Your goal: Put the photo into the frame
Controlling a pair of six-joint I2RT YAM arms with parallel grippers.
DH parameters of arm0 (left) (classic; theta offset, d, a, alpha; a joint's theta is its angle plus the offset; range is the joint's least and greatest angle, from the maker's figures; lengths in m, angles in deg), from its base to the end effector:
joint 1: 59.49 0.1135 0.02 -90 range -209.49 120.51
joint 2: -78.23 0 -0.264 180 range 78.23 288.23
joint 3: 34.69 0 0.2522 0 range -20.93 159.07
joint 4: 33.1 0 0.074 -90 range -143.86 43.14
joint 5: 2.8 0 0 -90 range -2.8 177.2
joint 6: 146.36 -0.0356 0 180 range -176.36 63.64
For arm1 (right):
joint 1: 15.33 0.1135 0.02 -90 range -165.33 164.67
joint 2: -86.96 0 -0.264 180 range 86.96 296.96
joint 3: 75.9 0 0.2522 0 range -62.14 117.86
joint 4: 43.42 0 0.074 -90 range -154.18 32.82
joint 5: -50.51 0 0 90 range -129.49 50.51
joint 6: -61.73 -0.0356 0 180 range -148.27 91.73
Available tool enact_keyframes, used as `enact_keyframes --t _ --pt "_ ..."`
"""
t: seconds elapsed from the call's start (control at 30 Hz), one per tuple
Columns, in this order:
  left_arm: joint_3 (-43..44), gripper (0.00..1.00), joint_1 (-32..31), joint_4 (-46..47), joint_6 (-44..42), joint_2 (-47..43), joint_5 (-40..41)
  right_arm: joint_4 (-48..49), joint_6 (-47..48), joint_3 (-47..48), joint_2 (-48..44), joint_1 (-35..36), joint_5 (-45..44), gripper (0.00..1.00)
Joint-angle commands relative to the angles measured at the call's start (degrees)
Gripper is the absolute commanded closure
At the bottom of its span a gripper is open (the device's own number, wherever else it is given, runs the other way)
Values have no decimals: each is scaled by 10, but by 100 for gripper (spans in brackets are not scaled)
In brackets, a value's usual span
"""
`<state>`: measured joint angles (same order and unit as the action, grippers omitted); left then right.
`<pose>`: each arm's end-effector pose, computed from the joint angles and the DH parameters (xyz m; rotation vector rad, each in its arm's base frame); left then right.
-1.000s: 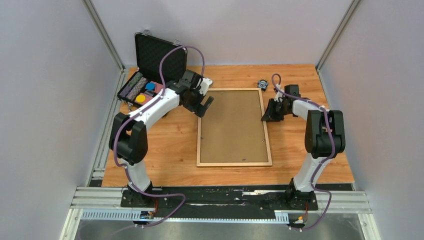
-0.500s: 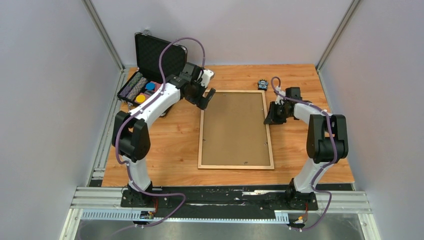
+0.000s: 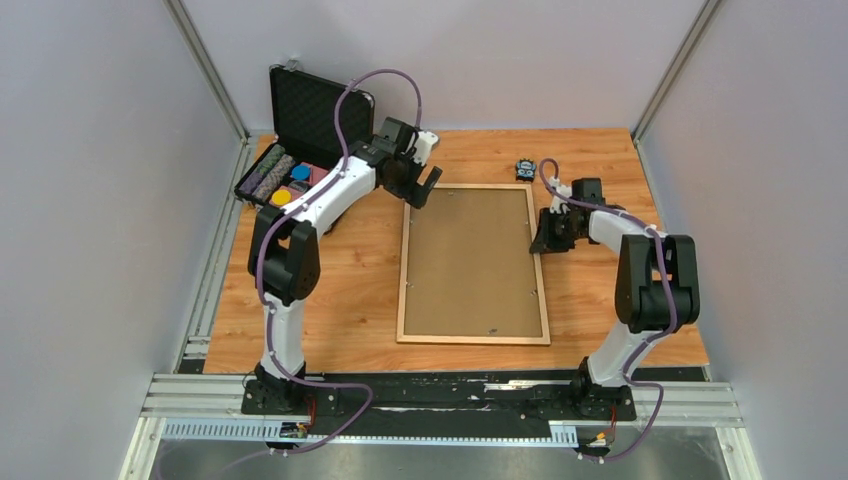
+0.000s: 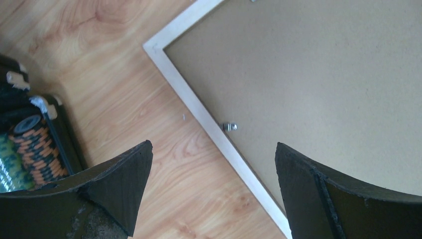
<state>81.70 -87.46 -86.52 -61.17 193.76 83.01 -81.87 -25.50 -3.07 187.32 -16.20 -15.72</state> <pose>0.3984 -0.2145 0.2686 0.7361 2.3928 -0.2600 0.3347 0.0093 0.1593 -0.1633 2.6591 0.5419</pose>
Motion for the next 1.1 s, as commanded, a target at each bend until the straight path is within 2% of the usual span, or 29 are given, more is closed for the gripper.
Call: enact_keyframes --t 0.0,0.23,0.53,1.07 --pt "45 0 2 46 -10 32 -27 -30 56 -19 -36 6 3 100" --pt "93 0 -7 63 -37 95 -48 -42 97 -44 -66 32 13 100" --pt "136 2 -46 23 -113 161 -36 -48 99 -31 -53 33 39 100" --pt "163 30 -49 18 -136 201 -20 -47 94 -28 -31 33 47 100"
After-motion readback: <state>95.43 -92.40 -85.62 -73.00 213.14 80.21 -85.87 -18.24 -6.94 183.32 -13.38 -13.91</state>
